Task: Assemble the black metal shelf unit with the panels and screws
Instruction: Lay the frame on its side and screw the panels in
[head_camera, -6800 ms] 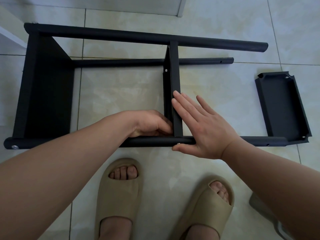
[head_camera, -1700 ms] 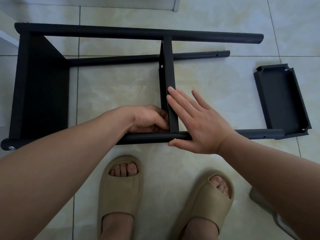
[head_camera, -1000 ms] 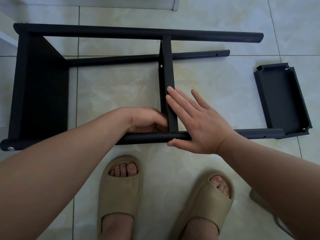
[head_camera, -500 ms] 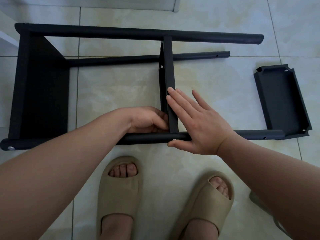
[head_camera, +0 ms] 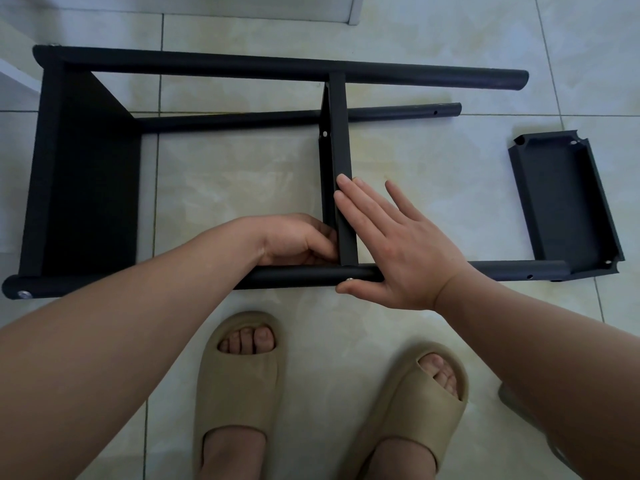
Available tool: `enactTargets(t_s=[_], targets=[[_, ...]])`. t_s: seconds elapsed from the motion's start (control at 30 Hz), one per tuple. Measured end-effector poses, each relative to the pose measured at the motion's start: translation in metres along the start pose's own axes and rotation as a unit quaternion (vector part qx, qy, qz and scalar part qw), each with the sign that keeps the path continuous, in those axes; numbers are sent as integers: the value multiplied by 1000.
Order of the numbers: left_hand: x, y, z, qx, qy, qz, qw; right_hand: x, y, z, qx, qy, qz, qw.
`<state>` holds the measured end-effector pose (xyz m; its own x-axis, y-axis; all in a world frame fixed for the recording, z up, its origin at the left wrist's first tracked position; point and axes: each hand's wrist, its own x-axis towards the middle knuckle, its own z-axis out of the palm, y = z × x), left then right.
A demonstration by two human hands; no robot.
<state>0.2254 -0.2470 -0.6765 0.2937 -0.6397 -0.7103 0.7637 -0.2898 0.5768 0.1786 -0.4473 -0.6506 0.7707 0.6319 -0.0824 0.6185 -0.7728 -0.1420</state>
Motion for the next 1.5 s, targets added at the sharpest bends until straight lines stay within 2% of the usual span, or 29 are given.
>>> enactTargets(t_s=[0.1,0.23,0.37,0.57,0.67,0.77,1.13,1.3,1.5], targets=[[0,1,1,18,-21,7,1000,0,0,0,-2,1,0,1000],[0,0,1,68,9,7,998,0,-1,1,-5,-2,0,1000],[1,-2,0,50,21,7,999,0,0,0,-3,-3,1,1000],[-1,2,1,7,-31,8,999,0,-1,0,-6,-6,2,1000],[-2,2,1,56,-24,-5,998,0,-1,0,-7,-5,2,1000],[0,0,0,114,20,4,993,0,-1,0,-3,-2,1,1000],[2,0,0,-2,-26,17,1000,0,-1,1,-8,-2,2,1000],[4,-3,-3,99,13,18,995,0,0,2,-6,6,-1,1000],[3,-1,-1,27,-11,21,999,0,0,2,-12,2,1,1000]])
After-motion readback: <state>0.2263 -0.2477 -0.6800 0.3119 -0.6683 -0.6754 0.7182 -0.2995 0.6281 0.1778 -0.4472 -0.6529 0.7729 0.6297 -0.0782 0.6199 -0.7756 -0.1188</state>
